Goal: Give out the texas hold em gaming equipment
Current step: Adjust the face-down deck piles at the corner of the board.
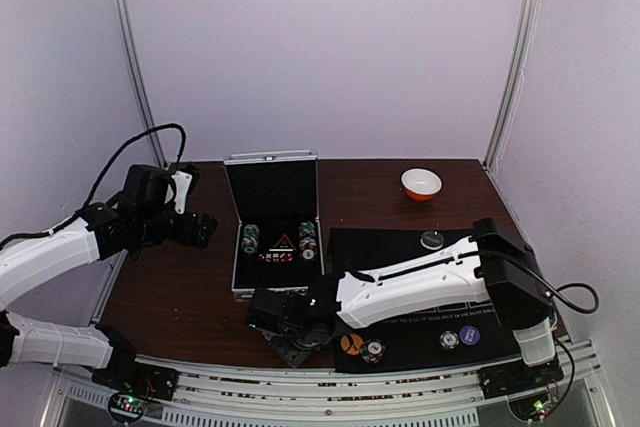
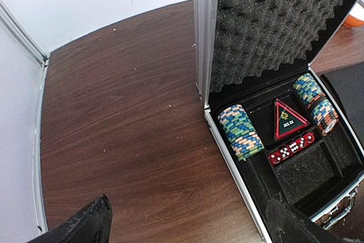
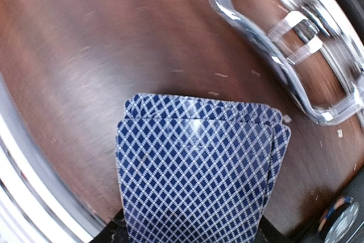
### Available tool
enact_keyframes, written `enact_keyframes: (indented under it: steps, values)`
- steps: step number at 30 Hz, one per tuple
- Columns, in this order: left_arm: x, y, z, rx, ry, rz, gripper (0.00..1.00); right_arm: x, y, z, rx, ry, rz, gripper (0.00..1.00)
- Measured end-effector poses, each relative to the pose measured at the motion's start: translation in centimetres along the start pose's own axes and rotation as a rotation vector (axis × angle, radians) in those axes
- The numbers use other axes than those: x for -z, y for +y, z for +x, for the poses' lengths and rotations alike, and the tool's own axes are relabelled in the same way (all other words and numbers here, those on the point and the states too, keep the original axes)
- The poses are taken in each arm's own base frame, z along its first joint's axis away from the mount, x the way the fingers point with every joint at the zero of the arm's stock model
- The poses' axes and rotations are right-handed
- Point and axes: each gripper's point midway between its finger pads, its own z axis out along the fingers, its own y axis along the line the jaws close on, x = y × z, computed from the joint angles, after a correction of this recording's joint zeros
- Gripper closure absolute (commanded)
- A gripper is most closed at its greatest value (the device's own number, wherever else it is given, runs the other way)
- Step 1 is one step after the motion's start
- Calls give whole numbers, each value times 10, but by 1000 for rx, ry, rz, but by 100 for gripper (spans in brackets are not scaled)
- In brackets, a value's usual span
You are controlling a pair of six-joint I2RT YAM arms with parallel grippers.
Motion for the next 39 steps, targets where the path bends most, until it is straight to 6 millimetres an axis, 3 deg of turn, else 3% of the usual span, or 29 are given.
enact_keyframes:
  steps: [9, 19, 27, 35, 39]
  values:
    - [0, 0, 0, 0, 0, 0, 2, -1, 9, -7, 336, 38, -11, 47]
    - [0, -1, 0, 0, 0, 4, 2, -3, 11, -13, 546, 30, -10, 35]
    - [0, -3, 0, -1, 0, 19, 2, -2, 14, -17, 599, 23, -28, 2]
    - [1, -5, -4, -15, -19, 30, 2, 1, 12, -25, 568, 24, -1, 0]
    - [7, -11, -12, -19, -55, 72, 2, 15, 16, -30, 541, -6, -4, 0]
